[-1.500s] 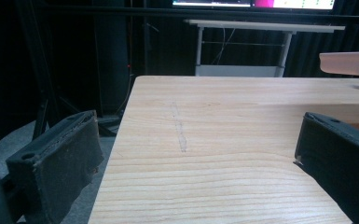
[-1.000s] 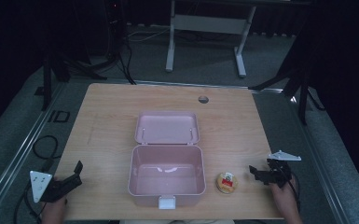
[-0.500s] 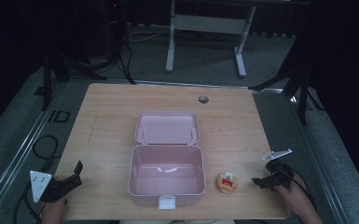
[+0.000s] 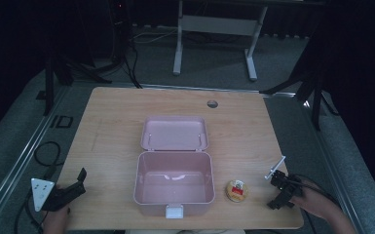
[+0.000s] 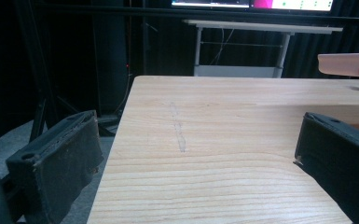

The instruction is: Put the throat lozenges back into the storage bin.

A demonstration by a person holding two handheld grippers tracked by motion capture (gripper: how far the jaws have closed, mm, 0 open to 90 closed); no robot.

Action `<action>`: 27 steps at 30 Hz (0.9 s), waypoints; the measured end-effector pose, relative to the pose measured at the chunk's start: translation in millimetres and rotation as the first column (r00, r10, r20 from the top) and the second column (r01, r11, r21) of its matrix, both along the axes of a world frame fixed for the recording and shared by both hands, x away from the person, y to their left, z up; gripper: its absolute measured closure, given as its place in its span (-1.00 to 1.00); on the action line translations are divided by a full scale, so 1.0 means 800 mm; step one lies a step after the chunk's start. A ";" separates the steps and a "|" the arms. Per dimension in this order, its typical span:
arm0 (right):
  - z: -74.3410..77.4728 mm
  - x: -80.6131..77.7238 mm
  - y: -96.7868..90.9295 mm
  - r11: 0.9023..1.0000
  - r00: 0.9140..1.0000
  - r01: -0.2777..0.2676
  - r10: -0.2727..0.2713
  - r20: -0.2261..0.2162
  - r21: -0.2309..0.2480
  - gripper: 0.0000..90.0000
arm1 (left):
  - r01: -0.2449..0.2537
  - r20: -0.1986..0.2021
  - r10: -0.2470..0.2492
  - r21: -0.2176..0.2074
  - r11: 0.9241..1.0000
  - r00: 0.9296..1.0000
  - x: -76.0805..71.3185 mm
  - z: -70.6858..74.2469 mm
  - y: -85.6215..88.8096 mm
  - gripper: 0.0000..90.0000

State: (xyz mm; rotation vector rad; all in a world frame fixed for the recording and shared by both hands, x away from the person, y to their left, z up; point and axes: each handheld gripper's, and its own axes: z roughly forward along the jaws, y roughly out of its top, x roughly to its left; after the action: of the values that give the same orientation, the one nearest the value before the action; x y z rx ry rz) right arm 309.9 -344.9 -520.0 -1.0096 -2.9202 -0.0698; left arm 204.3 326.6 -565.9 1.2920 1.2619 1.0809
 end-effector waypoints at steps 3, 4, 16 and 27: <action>0.004 0.001 0.008 0.997 0.997 -0.067 0.065 -0.028 -0.045 -0.71 | 0.002 -0.001 -0.002 -0.001 1.000 1.000 0.000 0.000 0.000 -0.98; 0.005 0.001 0.010 0.995 0.996 -0.087 0.085 -0.036 -0.058 -0.71 | 0.002 -0.001 -0.002 -0.002 1.000 1.000 0.000 0.000 0.000 -0.98; 0.014 0.013 0.037 0.969 0.972 -0.230 0.225 -0.068 -0.085 -0.65 | 0.010 -0.003 -0.010 -0.004 1.000 1.000 0.000 0.000 0.001 -0.98; 0.014 0.022 0.077 0.944 0.948 -0.319 0.317 -0.038 -0.080 -0.65 | 0.017 -0.002 -0.017 -0.003 1.000 1.000 0.000 0.000 0.001 -0.98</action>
State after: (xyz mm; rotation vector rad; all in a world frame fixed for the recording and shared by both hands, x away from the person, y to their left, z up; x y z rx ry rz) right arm 327.4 -283.0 -509.1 -0.5289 -3.0420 0.0799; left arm 204.5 327.2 -565.8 1.2993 1.2520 1.0655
